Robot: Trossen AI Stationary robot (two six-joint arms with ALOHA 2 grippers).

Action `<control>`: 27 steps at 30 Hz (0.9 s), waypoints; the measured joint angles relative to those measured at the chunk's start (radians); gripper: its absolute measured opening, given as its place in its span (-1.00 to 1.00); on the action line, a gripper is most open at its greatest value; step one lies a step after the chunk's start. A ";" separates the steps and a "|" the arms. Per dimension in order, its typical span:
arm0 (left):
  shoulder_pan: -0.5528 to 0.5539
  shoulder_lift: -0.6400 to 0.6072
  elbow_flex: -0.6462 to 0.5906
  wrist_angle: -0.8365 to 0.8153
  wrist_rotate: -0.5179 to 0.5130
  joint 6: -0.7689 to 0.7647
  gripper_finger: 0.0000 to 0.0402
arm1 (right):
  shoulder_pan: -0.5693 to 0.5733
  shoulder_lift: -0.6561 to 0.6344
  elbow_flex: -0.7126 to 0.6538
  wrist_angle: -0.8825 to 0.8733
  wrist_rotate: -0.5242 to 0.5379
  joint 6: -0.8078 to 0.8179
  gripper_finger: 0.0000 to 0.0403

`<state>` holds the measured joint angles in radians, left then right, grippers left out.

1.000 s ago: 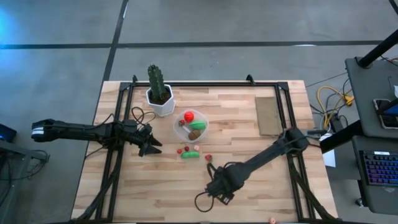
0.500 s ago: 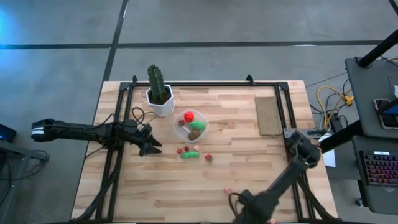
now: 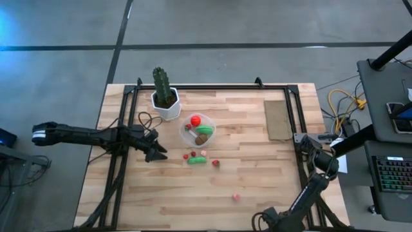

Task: Pick and placing Produce into tupperware
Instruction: Put the bottom peach into the transparent bin

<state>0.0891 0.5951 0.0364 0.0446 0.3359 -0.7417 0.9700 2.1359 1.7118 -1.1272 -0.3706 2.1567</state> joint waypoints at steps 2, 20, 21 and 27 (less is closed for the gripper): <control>0.000 0.006 0.000 -0.001 0.000 -0.024 0.41 | 0.002 0.002 -0.011 0.003 0.000 0.023 0.35; 0.000 0.047 0.000 0.000 0.000 -0.037 0.41 | 0.038 0.002 -0.130 0.112 0.005 0.045 0.35; 0.000 0.048 0.000 -0.001 0.000 -0.037 0.41 | 0.038 0.001 -0.138 0.125 0.006 0.049 0.35; 0.000 0.051 0.000 0.001 0.000 -0.037 0.41 | 0.039 -0.003 -0.162 0.158 0.061 0.093 0.33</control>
<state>0.0891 0.6456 0.0360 0.0452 0.3360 -0.7792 1.0087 2.1329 1.5503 -0.9690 -0.3099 2.2494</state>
